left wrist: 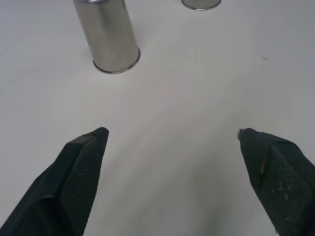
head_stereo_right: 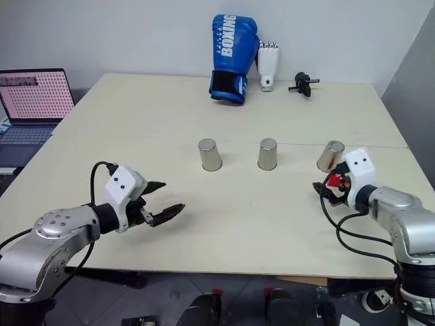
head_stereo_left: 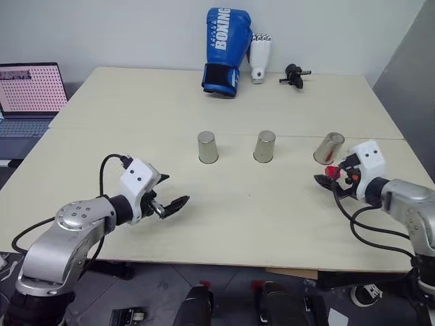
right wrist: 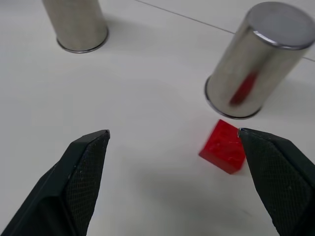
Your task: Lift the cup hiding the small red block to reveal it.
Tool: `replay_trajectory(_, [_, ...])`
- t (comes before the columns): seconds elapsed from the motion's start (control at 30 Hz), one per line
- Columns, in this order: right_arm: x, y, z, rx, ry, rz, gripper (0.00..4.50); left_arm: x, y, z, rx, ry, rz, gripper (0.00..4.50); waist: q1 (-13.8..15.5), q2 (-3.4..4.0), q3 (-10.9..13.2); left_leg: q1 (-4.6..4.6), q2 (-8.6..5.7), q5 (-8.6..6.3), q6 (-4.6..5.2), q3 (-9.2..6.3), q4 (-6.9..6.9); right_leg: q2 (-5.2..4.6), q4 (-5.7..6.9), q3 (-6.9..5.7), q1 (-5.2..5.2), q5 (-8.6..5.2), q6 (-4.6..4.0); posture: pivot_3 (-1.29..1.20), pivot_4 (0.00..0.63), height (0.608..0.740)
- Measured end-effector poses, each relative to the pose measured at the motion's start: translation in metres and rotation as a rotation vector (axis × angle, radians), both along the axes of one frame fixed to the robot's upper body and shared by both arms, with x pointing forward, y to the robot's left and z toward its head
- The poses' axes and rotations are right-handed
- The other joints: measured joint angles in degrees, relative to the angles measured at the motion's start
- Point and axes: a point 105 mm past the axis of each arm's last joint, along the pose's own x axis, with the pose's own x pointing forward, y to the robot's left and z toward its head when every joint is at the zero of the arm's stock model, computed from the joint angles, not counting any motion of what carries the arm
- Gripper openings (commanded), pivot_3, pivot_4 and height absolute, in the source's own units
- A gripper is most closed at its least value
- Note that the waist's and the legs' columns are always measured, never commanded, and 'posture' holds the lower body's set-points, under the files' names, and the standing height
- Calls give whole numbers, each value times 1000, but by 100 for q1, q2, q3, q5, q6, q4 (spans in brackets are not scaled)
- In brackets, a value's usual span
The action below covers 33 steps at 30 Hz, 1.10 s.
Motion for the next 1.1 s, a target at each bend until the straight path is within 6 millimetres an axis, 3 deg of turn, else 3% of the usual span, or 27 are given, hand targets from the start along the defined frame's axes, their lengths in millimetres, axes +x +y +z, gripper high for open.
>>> replay_trajectory(1.1, [-3,5,1,6,-10,5,4437,8,2,8,-15,-19,13,4500,2,0,0,-1,0,0,0,11,1,-2,0,5,-4,3,5,0,150,740])
